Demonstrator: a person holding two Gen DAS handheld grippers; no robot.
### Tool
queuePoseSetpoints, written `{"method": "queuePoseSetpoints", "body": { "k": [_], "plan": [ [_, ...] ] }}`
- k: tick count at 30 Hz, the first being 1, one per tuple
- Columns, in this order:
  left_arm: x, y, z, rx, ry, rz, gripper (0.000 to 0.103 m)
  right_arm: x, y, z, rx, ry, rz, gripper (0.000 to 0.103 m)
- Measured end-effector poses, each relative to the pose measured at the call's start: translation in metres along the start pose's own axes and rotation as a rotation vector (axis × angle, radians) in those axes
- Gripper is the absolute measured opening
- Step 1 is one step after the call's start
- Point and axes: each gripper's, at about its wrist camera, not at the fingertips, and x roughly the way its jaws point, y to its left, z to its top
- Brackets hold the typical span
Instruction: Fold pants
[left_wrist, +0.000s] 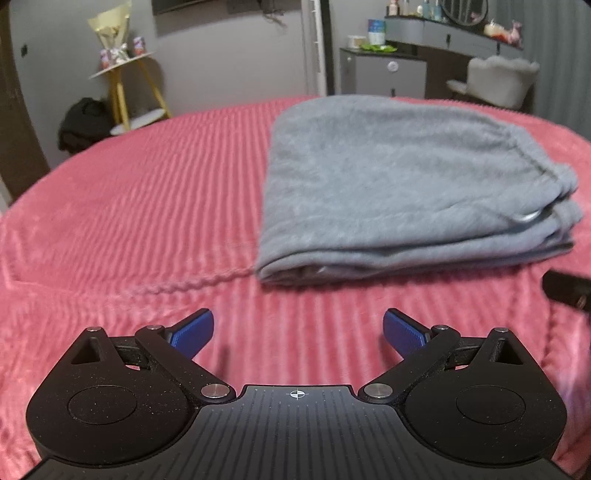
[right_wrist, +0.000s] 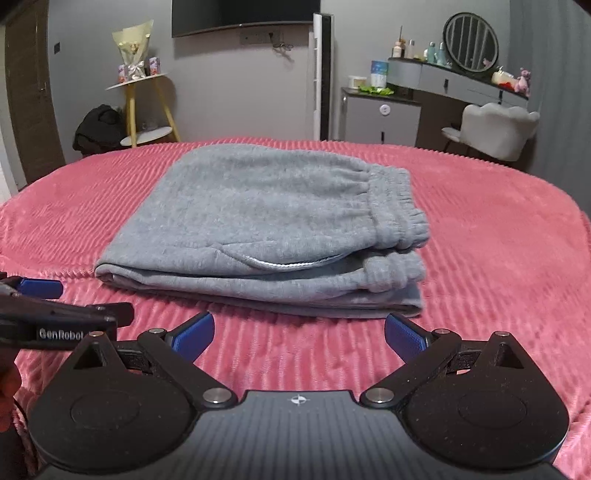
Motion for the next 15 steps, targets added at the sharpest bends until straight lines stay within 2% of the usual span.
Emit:
{"method": "queuePoseSetpoints", "body": {
  "k": [4, 9, 15],
  "plan": [
    [-0.0038, 0.0007, -0.0003, 0.006, 0.001, -0.036, 0.102, 0.0012, -0.0044, 0.0011, 0.032, -0.005, -0.004, 0.099],
    [-0.0041, -0.0027, -0.0017, 0.023, 0.010, -0.028, 0.102, 0.0000, -0.0091, 0.0010, 0.047, -0.010, -0.005, 0.099],
    [-0.0058, 0.0028, -0.0020, -0.016, 0.010, -0.039, 0.102, -0.0025, -0.0068, 0.0001, 0.031, -0.023, 0.003, 0.099]
  ]
}}
